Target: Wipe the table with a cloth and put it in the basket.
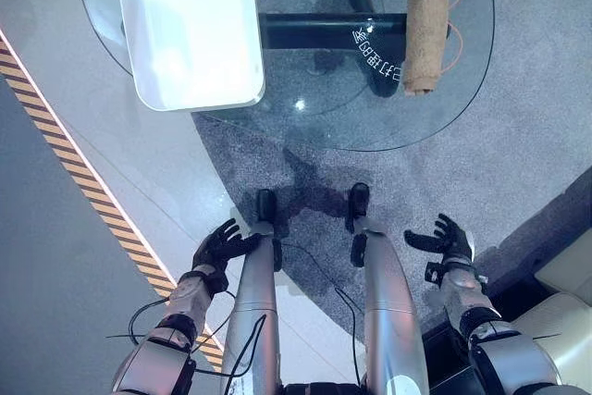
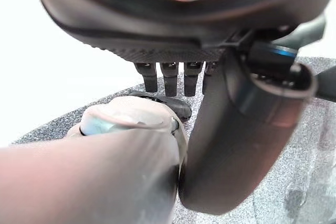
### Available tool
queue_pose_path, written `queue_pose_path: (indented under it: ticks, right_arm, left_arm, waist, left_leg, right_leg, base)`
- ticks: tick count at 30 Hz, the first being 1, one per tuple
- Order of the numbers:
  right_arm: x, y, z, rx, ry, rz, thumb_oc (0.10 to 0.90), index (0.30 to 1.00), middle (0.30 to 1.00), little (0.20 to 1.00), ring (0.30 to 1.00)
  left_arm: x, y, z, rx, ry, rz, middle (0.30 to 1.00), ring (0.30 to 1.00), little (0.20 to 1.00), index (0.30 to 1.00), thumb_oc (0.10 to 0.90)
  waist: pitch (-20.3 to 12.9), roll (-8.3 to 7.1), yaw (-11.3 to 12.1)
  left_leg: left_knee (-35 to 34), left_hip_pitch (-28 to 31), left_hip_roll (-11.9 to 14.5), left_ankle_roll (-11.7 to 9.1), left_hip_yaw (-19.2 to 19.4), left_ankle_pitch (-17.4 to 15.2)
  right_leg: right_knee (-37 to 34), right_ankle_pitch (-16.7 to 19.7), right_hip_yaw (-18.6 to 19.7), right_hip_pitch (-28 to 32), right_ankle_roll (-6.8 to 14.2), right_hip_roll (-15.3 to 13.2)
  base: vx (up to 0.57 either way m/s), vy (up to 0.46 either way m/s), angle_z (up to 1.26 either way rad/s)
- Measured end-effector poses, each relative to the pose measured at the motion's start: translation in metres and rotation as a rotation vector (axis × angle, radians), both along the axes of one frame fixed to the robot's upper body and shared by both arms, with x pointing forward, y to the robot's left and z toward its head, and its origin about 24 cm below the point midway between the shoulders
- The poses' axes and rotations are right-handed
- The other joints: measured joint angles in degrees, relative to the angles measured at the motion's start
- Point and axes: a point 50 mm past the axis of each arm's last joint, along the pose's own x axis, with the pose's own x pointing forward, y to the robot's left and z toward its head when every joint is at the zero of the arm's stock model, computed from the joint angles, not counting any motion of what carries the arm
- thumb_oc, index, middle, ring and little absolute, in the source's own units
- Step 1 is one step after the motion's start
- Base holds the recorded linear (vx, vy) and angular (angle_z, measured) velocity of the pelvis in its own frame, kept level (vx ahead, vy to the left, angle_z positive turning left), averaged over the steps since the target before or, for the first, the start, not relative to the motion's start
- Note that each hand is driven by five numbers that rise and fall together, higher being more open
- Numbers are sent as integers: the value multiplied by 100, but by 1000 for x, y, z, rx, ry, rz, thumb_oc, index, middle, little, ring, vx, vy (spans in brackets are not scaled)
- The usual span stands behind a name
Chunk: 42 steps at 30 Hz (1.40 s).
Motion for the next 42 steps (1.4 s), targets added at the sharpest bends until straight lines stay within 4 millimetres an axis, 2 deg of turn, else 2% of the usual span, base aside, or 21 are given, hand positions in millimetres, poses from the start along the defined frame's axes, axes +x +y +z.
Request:
queue_pose_path:
  ticks: [7,12,18,27,32,38,42]
  right_arm:
    - [14,-6,32,-51,-166,-66,800,900,900,900,900]
    - [24,-7,62,-64,-310,-128,800,900,900,900,900]
    - [37,2,112,-68,-528,-145,800,900,900,900,900]
    - [45,23,170,-50,-773,-171,800,900,900,900,900]
    - [42,34,190,-85,-851,-148,800,900,900,900,900]
    - [46,50,203,-141,-865,-103,800,900,900,900,900]
    - [48,52,208,-152,-865,-97,800,900,900,900,900]
  left_arm:
    - [4,4,7,-59,-51,55,900,900,900,900,800]
    - [6,14,14,-107,-96,120,900,900,900,900,800]
    - [10,12,19,-121,-133,122,900,900,900,900,800]
    - [4,11,14,-122,-136,113,900,900,900,900,800]
    - [4,4,12,-138,-138,108,900,900,900,900,800]
    - [5,0,12,-149,-143,102,900,900,900,900,800]
    - [5,-1,11,-151,-142,102,900,900,900,900,800]
  waist:
    - [5,-13,11]
    - [7,-22,-12]
    - [6,-23,-7]
    - [3,-36,-14]
    - [3,-36,-18]
    - [3,-36,1]
    - [3,-36,4]
  left_leg:
    - [5,-18,-6,5,-4,6]
    - [4,-19,-8,22,-12,21]
    - [-20,-17,-12,-11,-14,32]
    - [-272,35,-12,10,-6,70]
    - [-398,49,-12,-33,10,118]
    - [-449,139,-14,-38,48,144]
    - [-501,177,-19,-39,50,154]
  right_leg:
    - [26,0,-1,2,-1,-5]
    - [100,5,0,1,-22,-4]
    - [95,23,-2,6,-38,-4]
    - [-111,41,-3,21,-61,0]
    - [-210,124,0,29,-42,-1]
    - [-221,147,10,74,-40,-18]
    - [-224,148,9,98,-42,-25]
  base:
    - [-3,-9,3]
    - [-8,5,7]
    - [-2,3,1]
    - [1,4,0]
    - [2,26,-1]
    - [6,29,0]
    - [0,0,0]
